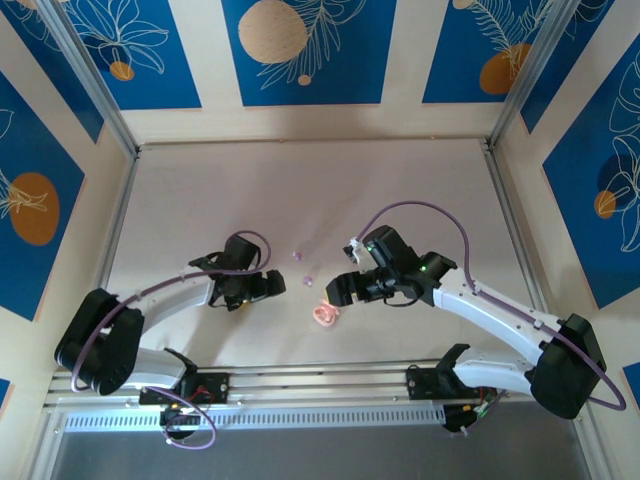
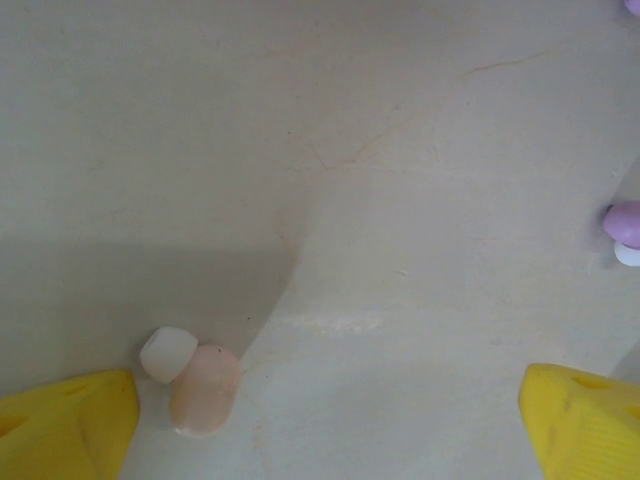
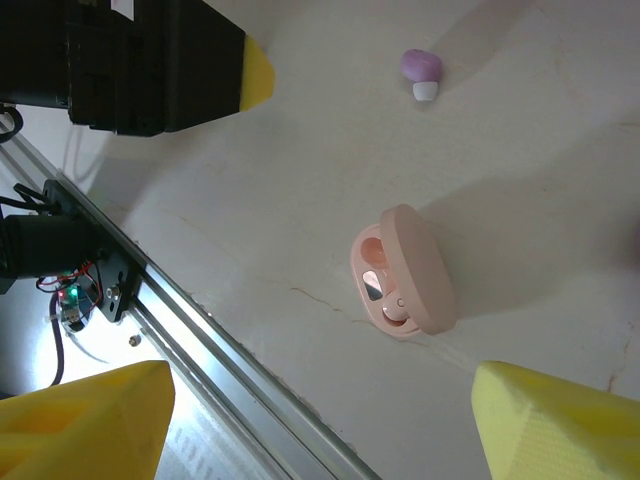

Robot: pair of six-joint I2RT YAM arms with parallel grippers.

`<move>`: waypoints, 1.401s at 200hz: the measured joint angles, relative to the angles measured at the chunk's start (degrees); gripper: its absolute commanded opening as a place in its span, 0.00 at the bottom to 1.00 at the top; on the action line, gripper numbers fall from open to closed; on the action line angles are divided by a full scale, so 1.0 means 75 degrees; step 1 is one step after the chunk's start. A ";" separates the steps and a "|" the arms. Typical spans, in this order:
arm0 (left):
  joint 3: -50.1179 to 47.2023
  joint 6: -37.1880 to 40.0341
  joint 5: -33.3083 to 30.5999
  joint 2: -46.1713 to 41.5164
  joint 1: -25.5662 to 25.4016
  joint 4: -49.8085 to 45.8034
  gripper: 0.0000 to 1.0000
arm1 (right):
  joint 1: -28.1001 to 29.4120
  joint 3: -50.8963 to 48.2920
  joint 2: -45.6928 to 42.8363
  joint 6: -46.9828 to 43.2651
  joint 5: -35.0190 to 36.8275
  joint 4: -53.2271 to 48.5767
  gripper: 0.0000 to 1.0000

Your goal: Insert the wireless bluetooth earbuds into the charging case

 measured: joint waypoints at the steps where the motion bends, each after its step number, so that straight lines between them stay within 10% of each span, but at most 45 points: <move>1: 0.0000 0.0003 0.0000 -0.0003 0.0000 0.0000 0.97 | 0.0000 -0.0003 -0.0003 0.0000 0.0000 0.0000 0.78; 280: 0.0565 0.0297 0.0417 0.0825 0.0006 0.0592 0.97 | -0.0114 -0.0140 -0.0303 -0.0003 -0.0023 -0.0038 0.79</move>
